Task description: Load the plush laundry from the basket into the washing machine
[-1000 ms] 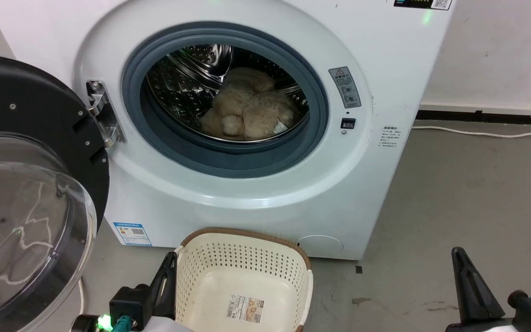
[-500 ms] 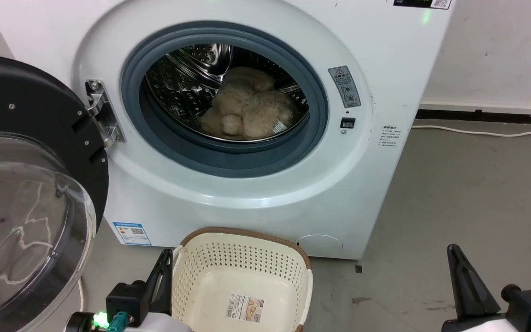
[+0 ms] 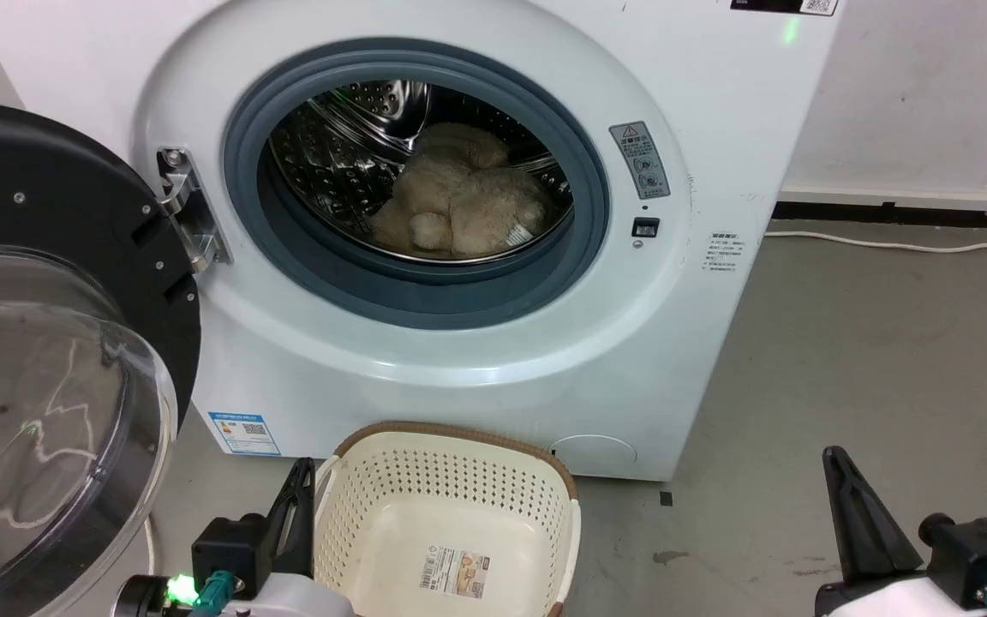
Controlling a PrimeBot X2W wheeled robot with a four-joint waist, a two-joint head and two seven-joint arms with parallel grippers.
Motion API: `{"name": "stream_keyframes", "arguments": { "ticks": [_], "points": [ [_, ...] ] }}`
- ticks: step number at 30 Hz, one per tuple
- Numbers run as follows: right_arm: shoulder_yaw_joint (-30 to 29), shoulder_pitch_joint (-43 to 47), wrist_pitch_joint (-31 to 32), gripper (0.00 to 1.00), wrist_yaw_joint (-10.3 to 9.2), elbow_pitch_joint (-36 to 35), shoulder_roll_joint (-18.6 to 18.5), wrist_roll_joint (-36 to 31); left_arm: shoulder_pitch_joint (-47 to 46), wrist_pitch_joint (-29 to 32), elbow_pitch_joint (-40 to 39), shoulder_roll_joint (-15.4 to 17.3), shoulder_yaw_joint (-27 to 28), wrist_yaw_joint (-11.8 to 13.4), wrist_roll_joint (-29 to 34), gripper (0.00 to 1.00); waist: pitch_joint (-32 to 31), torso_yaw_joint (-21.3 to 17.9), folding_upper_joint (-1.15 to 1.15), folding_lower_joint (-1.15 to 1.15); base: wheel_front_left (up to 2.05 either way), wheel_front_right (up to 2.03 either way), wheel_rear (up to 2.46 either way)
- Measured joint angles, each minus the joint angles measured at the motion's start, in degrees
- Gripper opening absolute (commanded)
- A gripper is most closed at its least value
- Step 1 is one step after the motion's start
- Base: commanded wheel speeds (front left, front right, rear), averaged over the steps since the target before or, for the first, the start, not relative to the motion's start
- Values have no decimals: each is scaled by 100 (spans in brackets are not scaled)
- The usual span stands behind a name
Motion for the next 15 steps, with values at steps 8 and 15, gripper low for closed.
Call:
{"name": "stream_keyframes", "arguments": {
  "ticks": [8,15],
  "points": [
    [22,-77,86,0,0,34,0,-82,-8,102,-66,-14,64,0,44,0,7,-4,0,-1,0,0,0],
    [36,-137,169,0,0,64,0,-142,-61,169,-115,-27,104,0,60,0,12,-8,0,-1,0,0,0]
  ]
}}
